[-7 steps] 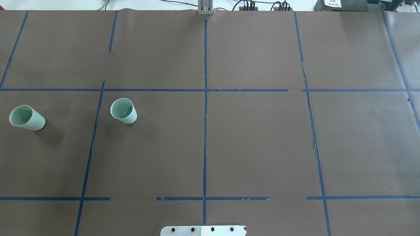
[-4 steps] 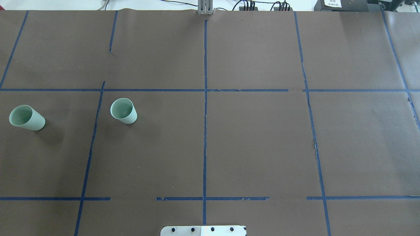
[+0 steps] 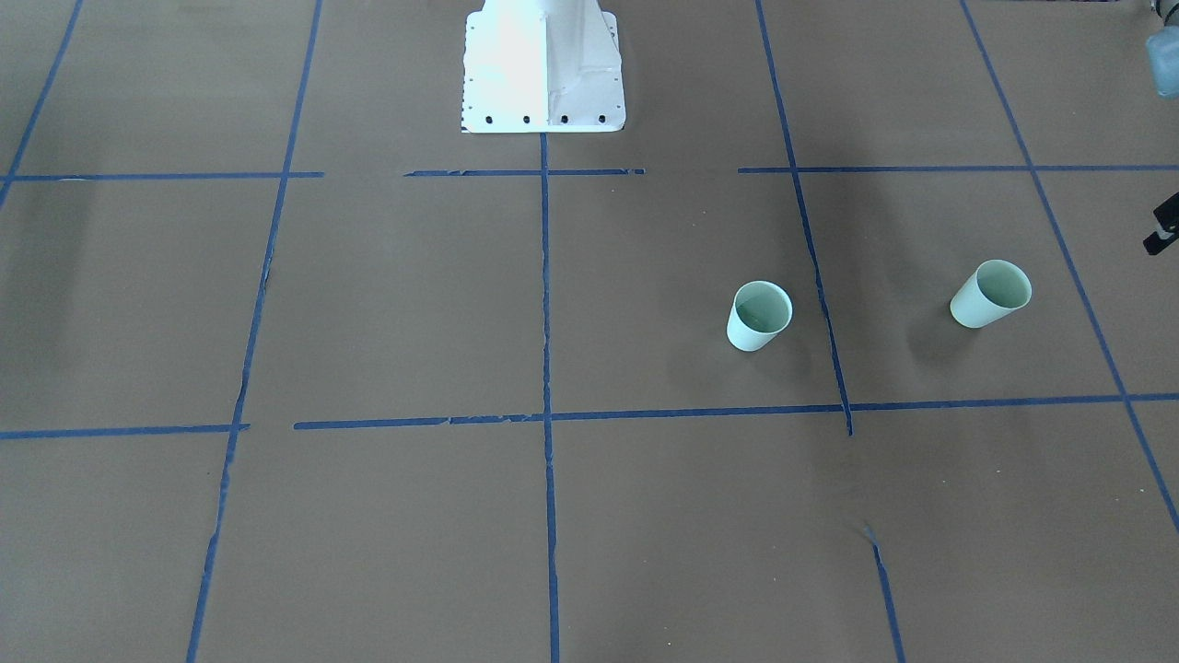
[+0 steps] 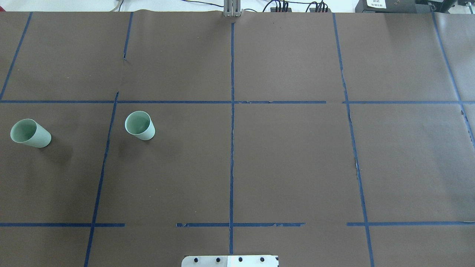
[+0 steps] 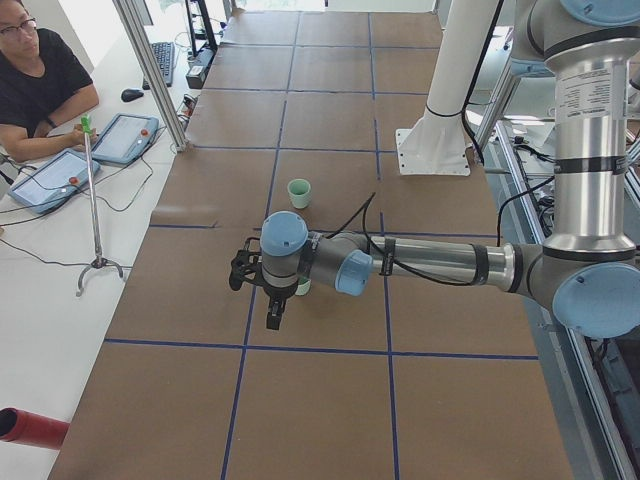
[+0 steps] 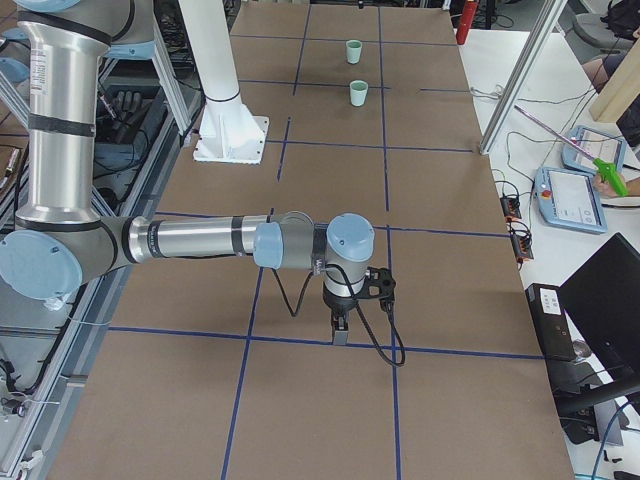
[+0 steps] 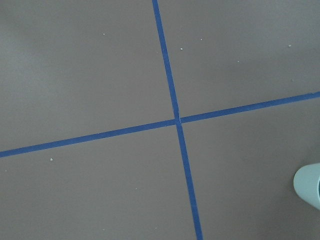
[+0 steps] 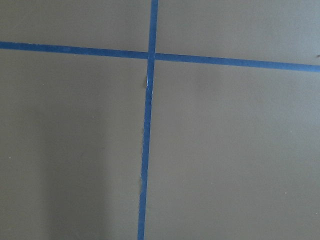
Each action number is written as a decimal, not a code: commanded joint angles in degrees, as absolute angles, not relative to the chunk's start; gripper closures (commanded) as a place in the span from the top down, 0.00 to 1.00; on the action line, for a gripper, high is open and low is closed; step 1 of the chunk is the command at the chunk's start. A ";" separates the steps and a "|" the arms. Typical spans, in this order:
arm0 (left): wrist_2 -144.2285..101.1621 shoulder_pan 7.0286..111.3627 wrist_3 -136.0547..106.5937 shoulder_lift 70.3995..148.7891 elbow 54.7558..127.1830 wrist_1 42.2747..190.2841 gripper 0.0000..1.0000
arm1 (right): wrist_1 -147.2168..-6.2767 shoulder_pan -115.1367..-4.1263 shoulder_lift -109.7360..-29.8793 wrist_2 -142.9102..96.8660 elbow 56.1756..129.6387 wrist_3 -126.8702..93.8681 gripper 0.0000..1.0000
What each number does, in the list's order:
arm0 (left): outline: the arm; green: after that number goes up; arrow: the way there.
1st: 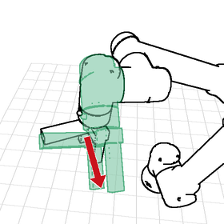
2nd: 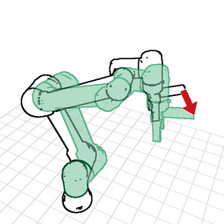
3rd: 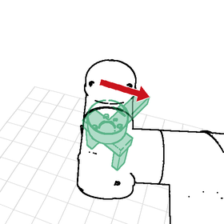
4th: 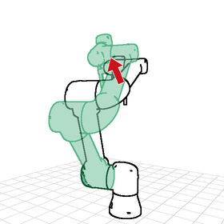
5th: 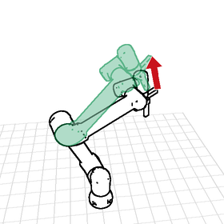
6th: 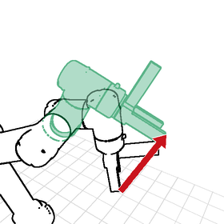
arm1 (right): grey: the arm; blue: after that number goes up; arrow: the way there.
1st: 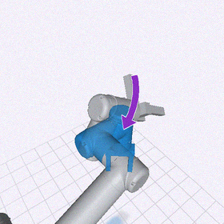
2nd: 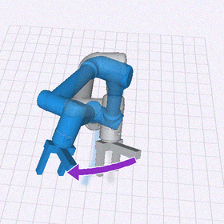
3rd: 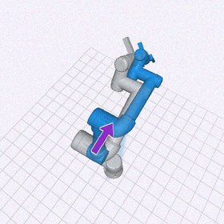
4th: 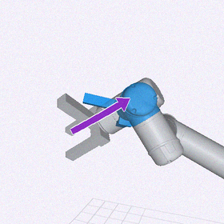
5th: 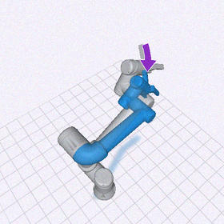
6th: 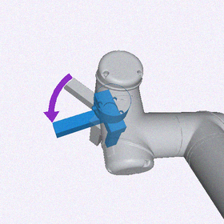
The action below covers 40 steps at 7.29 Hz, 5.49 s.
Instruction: Stack cups
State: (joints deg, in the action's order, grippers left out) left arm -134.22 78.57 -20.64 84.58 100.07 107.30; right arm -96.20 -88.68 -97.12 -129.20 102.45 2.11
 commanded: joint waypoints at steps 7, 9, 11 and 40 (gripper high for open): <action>-132.45 64.52 -37.53 85.34 95.10 117.16 1.00 | -96.24 -88.68 -97.12 -129.20 102.48 2.11 1.00; -132.45 64.51 -37.53 85.87 93.35 119.52 1.00 | -96.24 -88.68 -97.12 -129.29 102.48 2.11 1.00; -132.45 64.25 -37.53 86.39 91.94 119.97 1.00 | -96.24 -88.68 -97.12 -129.20 102.48 2.11 1.00; -118.92 46.23 -96.06 104.76 110.57 103.11 0.99 | -96.24 -88.68 -97.12 -129.29 102.48 2.11 1.00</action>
